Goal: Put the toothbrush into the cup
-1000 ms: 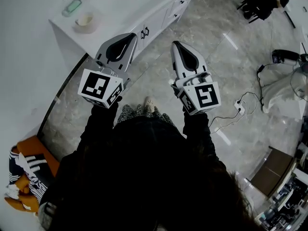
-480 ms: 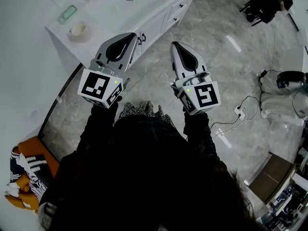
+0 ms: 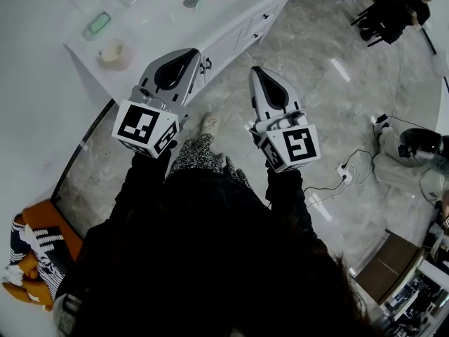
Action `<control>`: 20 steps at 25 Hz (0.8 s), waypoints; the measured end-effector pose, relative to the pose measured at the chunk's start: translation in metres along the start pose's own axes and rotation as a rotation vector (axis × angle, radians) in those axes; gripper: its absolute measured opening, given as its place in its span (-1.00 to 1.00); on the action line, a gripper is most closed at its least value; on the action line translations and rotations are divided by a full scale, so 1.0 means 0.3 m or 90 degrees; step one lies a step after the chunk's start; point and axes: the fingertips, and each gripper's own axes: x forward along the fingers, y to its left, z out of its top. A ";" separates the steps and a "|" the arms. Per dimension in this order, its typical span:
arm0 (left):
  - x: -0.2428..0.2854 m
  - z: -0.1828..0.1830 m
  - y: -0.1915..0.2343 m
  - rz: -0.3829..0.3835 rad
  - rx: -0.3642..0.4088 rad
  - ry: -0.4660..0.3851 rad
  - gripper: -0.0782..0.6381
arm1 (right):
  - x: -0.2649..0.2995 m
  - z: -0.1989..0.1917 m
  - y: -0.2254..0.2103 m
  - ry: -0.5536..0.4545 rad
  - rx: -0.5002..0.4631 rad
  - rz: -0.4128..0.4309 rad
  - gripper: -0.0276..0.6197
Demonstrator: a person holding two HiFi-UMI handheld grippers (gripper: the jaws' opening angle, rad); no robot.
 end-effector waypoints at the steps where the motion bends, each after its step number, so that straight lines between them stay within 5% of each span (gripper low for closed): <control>1: 0.015 0.000 0.007 -0.002 0.000 -0.001 -0.76 | 0.012 0.002 -0.014 -0.001 0.005 -0.006 -0.90; 20: 0.301 0.000 0.298 -0.007 -0.021 -0.016 -0.76 | 0.357 0.009 -0.213 0.012 -0.011 -0.003 -0.90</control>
